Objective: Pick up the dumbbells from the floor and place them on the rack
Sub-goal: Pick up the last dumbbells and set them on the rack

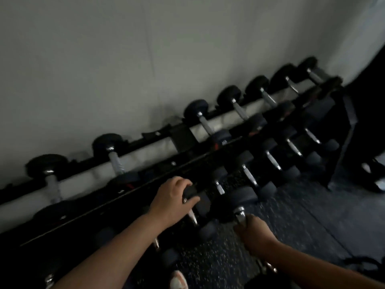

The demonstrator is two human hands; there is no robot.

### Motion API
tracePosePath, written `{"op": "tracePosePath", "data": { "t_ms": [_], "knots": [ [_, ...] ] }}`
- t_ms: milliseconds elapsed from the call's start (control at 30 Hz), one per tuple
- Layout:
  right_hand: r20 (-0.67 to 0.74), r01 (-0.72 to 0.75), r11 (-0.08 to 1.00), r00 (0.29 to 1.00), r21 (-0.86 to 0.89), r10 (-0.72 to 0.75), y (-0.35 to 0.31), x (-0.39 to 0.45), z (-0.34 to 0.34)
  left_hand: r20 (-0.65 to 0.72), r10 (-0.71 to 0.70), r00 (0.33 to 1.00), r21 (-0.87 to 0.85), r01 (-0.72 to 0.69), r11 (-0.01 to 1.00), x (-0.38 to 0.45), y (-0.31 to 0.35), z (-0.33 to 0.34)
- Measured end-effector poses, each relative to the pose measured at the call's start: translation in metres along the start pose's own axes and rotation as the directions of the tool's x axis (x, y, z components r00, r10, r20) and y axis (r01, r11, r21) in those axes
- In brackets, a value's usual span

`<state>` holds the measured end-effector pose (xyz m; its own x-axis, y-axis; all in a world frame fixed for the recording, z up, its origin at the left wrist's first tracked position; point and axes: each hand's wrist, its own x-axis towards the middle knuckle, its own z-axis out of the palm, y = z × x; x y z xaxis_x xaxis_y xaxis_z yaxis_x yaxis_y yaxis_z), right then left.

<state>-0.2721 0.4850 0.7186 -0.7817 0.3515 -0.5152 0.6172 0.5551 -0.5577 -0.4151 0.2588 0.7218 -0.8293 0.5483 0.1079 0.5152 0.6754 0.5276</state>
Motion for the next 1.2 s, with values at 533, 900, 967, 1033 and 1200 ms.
{"op": "tracePosePath", "data": {
  "t_ms": [533,900,967,1033,1200],
  "knots": [
    [0.078,0.22,0.965,0.974,-0.141,-0.211,-0.234,0.134,-0.005,-0.091,-0.48,0.873,0.181,0.488,0.853,0.063,-0.194,-0.068],
    [0.087,0.191,0.979,0.979,-0.066,-0.185,-0.291,0.239,0.042,-0.093,-0.597,0.797,0.051,0.603,0.796,0.059,-0.212,-0.03],
    [0.087,0.199,0.978,0.977,-0.06,-0.193,-0.299,0.255,0.05,-0.105,-0.605,0.79,0.042,0.611,0.791,0.06,-0.211,-0.03],
    [0.098,0.19,0.981,0.978,-0.048,-0.184,-0.306,0.273,0.059,-0.131,-0.606,0.784,0.04,0.615,0.787,0.059,-0.211,-0.03],
    [0.126,0.197,0.978,0.974,-0.075,-0.186,-0.314,0.307,0.079,-0.131,-0.622,0.772,0.073,0.633,0.77,0.058,-0.208,-0.032]
  ]
}}
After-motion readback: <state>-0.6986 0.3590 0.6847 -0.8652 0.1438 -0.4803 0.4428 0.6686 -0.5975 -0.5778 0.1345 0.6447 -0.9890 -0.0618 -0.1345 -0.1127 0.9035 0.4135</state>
